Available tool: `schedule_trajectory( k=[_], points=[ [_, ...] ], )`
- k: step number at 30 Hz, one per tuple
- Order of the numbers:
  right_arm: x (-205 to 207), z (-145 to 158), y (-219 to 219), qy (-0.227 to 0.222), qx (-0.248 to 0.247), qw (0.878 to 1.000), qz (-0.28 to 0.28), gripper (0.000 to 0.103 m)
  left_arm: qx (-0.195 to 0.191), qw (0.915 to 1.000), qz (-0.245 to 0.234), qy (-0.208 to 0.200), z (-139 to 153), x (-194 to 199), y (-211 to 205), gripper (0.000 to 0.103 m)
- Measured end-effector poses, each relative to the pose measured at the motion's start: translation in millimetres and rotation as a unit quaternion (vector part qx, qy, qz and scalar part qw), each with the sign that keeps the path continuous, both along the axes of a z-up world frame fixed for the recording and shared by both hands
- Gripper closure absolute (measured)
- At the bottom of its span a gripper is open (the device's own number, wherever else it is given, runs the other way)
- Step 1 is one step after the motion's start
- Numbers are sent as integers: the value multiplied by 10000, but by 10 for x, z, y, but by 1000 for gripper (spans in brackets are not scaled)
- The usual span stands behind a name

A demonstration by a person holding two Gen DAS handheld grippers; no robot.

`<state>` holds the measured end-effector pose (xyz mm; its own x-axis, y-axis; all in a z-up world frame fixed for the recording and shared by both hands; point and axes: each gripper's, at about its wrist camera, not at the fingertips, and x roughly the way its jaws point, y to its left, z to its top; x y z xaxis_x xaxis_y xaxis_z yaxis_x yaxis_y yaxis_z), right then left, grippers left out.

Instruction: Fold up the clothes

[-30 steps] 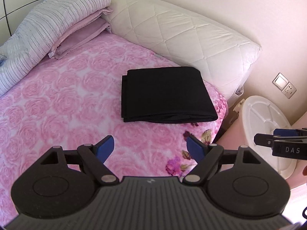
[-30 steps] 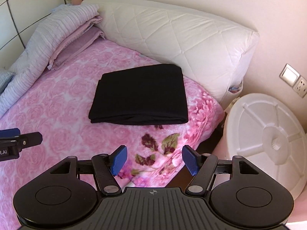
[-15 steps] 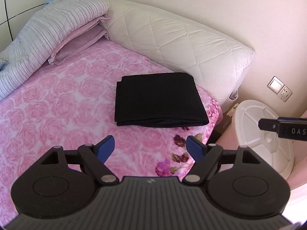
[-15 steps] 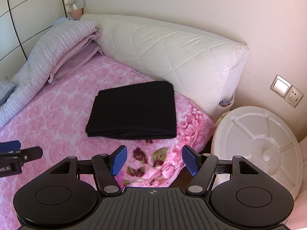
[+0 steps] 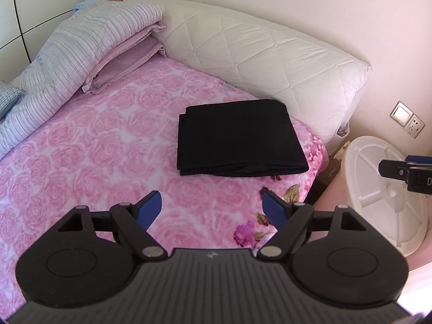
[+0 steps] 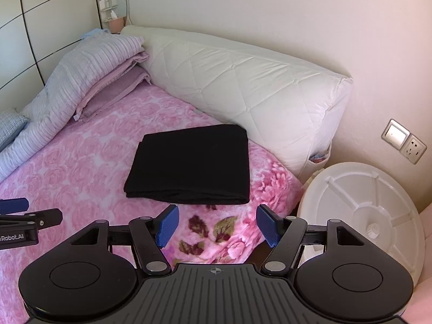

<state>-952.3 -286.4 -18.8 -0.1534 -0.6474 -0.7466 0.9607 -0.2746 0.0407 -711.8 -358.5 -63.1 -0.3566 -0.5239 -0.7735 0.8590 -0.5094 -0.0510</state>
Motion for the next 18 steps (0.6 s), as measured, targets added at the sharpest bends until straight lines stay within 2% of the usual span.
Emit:
schedule_trajectory(
  k=[4, 18],
  points=[
    [45, -30, 10, -26, 53, 10000, 57, 36, 38, 9999, 1, -120, -37, 10, 14, 24],
    [57, -131, 44, -142, 244, 9996, -7, 36, 136, 9999, 3, -106, -77, -12, 58, 24]
  ],
)
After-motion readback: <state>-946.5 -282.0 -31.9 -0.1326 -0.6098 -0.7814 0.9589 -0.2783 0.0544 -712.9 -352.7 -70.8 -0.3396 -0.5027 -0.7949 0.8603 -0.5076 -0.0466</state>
